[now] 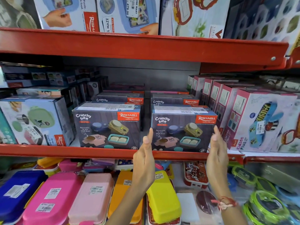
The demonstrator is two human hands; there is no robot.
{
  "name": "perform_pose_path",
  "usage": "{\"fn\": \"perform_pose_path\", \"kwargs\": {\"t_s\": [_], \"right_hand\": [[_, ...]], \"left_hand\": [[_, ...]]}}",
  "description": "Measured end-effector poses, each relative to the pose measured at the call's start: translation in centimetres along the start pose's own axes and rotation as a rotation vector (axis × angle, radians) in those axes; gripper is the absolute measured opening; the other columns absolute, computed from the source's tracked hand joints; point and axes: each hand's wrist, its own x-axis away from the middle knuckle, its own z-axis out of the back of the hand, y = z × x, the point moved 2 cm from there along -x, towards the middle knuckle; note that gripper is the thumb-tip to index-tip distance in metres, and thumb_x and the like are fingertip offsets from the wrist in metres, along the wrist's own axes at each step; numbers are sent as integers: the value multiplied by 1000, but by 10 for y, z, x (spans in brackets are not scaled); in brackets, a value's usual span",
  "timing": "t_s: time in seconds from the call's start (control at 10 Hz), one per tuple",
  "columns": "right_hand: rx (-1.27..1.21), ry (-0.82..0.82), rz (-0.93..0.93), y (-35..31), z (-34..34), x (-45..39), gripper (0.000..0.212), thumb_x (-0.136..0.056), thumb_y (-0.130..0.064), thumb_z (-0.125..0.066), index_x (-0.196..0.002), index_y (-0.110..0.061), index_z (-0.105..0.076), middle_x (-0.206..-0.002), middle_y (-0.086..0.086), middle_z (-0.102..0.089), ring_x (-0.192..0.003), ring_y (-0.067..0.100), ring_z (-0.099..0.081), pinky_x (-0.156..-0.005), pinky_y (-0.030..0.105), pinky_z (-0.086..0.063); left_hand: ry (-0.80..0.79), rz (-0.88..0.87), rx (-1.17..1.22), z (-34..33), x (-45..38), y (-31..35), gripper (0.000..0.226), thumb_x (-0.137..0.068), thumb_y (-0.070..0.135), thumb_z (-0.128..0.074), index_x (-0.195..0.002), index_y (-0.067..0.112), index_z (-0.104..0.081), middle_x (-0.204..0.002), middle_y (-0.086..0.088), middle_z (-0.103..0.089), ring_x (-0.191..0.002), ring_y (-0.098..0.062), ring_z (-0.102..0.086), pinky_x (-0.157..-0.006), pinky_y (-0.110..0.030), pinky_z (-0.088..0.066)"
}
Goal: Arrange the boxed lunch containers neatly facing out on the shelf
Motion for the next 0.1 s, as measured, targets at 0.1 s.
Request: {"fn": "perform_pose_path", "kwargs": {"t_s": [0.1], "right_hand": [[81, 121, 83, -4, -3, 0, 55, -100, -56, -29, -147, -30, -40, -149, 5, -41, -139, 19, -38, -110, 34, -33]], "left_hand": [[34, -63, -32, 1, 4, 9, 71, -78, 85, -14, -137, 54, -41, -101, 1, -64, -96, -10, -59, -96, -42, -50]]}}
